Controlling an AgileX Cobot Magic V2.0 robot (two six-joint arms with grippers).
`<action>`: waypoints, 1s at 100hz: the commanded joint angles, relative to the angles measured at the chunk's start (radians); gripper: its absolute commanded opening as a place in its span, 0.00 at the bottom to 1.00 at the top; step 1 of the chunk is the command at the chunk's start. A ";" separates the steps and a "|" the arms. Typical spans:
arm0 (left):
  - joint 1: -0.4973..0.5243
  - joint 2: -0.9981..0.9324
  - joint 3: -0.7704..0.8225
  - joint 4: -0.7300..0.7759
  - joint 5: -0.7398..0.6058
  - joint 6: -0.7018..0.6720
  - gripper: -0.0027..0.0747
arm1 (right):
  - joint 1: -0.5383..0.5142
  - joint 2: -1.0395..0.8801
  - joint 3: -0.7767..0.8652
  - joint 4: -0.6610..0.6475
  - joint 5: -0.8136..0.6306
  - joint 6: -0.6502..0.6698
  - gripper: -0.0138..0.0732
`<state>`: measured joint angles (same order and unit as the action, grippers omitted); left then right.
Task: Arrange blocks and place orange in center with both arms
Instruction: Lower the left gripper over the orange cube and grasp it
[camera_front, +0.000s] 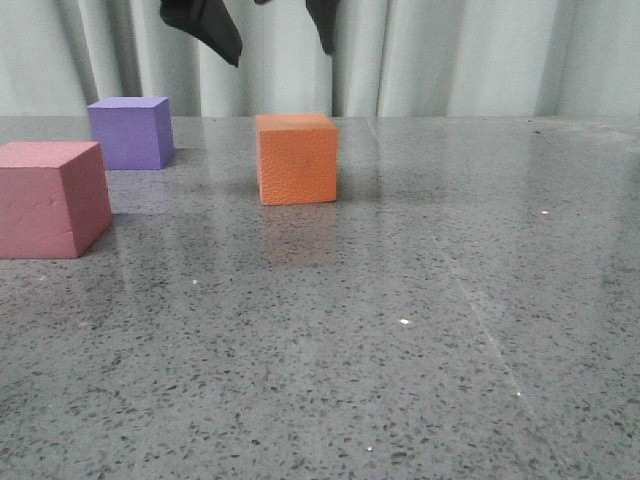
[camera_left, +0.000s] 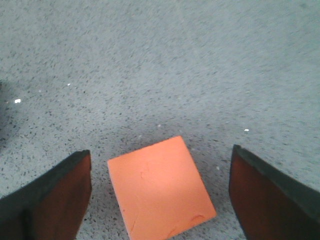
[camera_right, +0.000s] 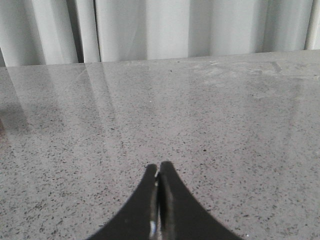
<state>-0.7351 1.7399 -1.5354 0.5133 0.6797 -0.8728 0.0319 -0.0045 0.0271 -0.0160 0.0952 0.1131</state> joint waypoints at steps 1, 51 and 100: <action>-0.015 -0.026 -0.057 0.044 -0.021 -0.026 0.72 | -0.003 0.008 -0.014 0.004 -0.081 -0.007 0.08; -0.016 -0.003 -0.058 0.052 -0.027 -0.097 0.72 | -0.003 0.008 -0.014 0.004 -0.081 -0.007 0.08; -0.035 0.069 -0.059 0.065 0.044 -0.137 0.72 | -0.003 0.008 -0.014 0.004 -0.081 -0.007 0.08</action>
<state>-0.7617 1.8541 -1.5596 0.5492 0.7339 -0.9938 0.0319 -0.0045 0.0271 -0.0160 0.0952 0.1131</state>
